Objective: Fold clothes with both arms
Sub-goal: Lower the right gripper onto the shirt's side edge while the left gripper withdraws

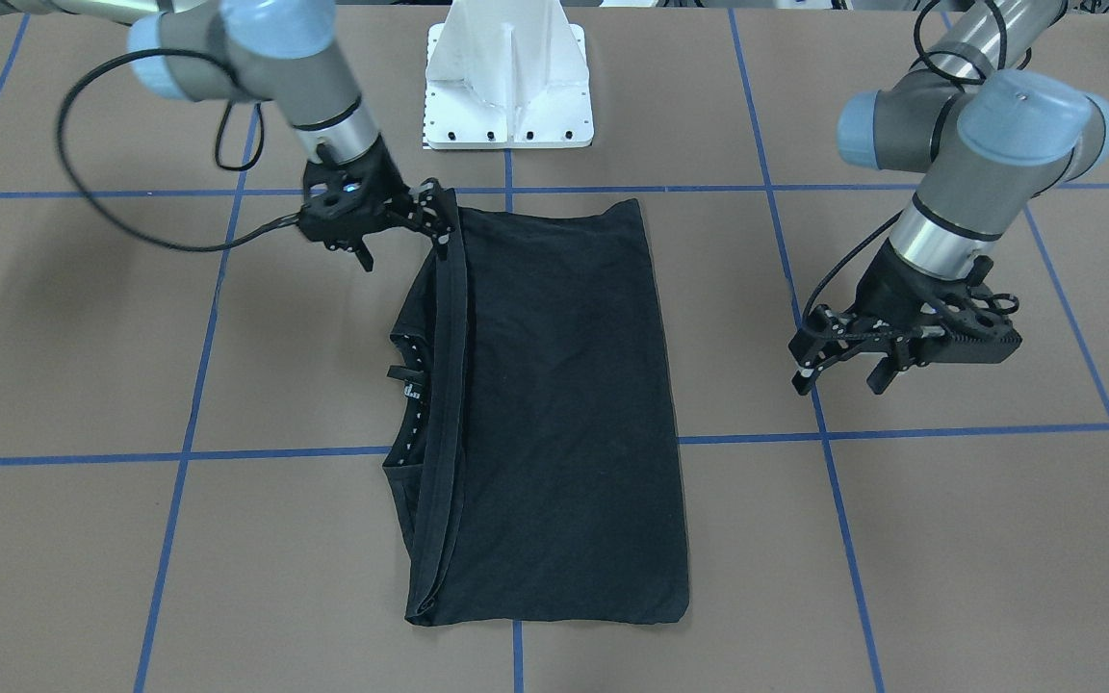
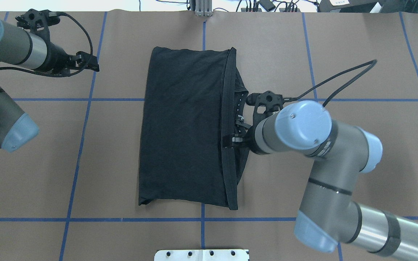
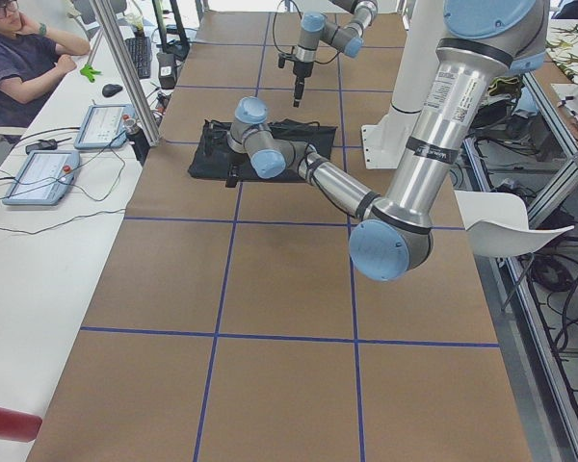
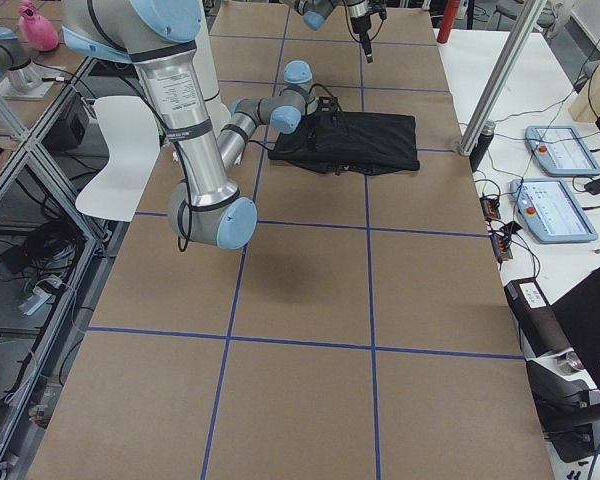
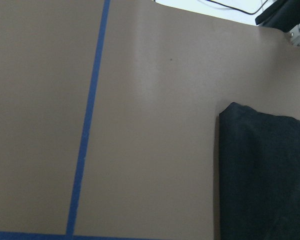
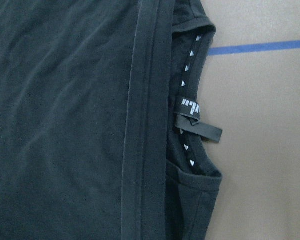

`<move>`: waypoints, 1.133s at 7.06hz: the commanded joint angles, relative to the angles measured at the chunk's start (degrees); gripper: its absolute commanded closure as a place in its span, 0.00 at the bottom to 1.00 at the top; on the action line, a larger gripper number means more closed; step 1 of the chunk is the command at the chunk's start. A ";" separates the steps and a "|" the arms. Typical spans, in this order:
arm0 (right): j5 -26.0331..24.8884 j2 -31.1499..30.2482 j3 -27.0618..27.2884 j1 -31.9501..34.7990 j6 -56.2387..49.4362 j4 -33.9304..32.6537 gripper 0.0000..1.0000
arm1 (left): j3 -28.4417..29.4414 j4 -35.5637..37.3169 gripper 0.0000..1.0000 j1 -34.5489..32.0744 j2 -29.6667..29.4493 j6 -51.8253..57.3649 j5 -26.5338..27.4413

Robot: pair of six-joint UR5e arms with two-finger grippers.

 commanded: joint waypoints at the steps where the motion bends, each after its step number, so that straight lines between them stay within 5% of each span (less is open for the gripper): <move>1: -5.60 4.53 -0.14 -7.58 -5.87 -12.07 0.00 | -1.47 0.11 0.00 -0.07 1.42 0.66 -0.07; 3: -5.51 9.79 -6.26 -8.48 -8.78 -16.75 0.00 | -1.47 0.02 0.00 -0.07 2.20 0.66 -0.06; 8: -4.99 10.61 -12.18 -7.78 -13.54 -17.57 0.00 | -1.38 0.02 0.00 0.19 2.12 0.66 -0.07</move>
